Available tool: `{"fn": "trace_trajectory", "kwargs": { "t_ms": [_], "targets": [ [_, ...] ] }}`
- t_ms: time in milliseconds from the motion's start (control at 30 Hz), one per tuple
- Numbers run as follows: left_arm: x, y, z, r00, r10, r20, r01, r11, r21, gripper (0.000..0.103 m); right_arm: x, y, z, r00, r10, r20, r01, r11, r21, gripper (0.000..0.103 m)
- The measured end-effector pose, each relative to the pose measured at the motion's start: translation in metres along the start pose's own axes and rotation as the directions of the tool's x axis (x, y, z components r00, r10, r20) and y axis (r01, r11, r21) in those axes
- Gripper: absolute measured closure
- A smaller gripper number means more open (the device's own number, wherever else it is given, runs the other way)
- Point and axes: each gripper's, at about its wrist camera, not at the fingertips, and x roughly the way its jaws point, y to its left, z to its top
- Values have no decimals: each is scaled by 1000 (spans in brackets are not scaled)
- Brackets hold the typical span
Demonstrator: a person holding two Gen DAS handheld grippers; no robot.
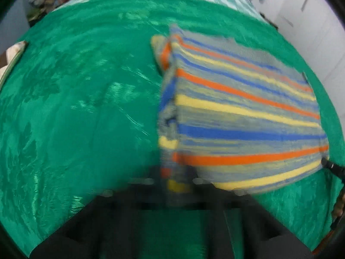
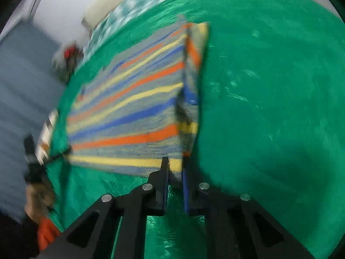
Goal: Fold small clothes
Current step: 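Lift the hem with both grippers and fold it up onto the collar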
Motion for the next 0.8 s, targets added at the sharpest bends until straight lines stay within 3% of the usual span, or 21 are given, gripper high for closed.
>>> {"fn": "trace_trajectory", "kwargs": {
  "t_ms": [133,200,233,267,300,333,367,400,600,733,800],
  "targets": [
    [-13,-2,-2,999,42,-8,-41,998,45,98,-24,1,-8,1000,-3,28,2,999,45,93],
    [-5,1,-11,997,63,-38,-60,995,75,95,-9,-2,-8,998,-45,-32,46,998,42,93],
    [-7,0,-13,996,89,-22,-87,992,93,88,-1,-6,-6,998,-51,-45,53,997,49,93],
    [-11,-2,-13,994,109,-12,-107,989,100,74,-1,-5,-4,998,-56,-31,58,997,46,92],
    [-19,-3,-16,991,136,2,-135,986,98,60,-4,-1,-3,998,-63,-9,64,997,32,80],
    [-27,-3,-21,988,156,17,-156,983,92,28,-12,4,-4,997,-81,18,81,997,15,68],
    [-42,-2,-31,985,161,60,-166,982,87,10,-25,12,-14,994,-103,40,103,995,4,41],
    [-53,-1,-39,981,168,94,-176,981,85,7,-36,16,-22,988,-130,80,132,991,-17,27],
    [-87,0,-89,963,237,129,-245,968,56,7,-80,23,-86,951,-234,202,253,964,-76,27],
    [-103,-14,-115,960,230,156,-239,970,39,7,-91,40,-128,921,-272,277,317,939,-131,26],
    [-105,-18,-121,963,216,162,-225,974,38,7,-88,47,-134,923,-276,268,327,930,-168,25]
  ]
}}
